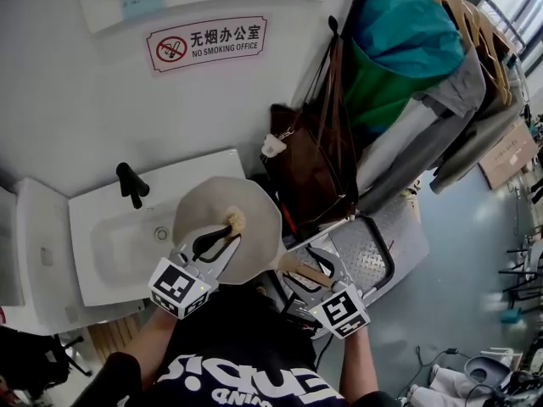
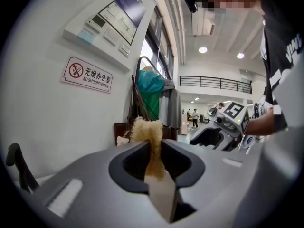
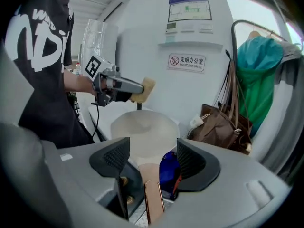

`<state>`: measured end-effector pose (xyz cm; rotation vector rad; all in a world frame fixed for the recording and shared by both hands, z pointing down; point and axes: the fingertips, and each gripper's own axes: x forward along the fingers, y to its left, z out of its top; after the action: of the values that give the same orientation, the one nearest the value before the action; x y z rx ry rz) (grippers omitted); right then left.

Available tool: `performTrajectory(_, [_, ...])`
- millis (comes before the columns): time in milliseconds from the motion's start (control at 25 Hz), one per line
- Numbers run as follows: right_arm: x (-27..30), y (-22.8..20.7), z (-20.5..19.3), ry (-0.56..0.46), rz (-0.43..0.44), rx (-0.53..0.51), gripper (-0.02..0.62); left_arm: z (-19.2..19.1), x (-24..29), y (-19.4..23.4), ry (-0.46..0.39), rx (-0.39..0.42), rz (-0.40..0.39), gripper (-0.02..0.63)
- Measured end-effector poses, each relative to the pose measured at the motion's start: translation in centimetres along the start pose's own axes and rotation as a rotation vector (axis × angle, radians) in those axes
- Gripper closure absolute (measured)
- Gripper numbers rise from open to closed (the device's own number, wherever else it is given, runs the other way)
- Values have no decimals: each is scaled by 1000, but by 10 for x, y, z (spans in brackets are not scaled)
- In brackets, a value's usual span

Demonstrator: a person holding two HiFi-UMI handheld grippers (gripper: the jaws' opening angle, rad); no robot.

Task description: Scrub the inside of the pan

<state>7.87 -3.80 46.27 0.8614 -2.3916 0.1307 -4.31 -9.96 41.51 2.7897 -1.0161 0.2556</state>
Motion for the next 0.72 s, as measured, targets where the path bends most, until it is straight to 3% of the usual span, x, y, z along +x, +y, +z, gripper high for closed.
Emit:
performTrajectory(400, [42, 6, -89, 312, 113, -48, 304, -23, 15, 4, 68, -6, -63, 538])
performTrajectory(720, [58, 6, -125, 429, 151, -46, 305, -34, 18, 7, 108, -10, -90, 538])
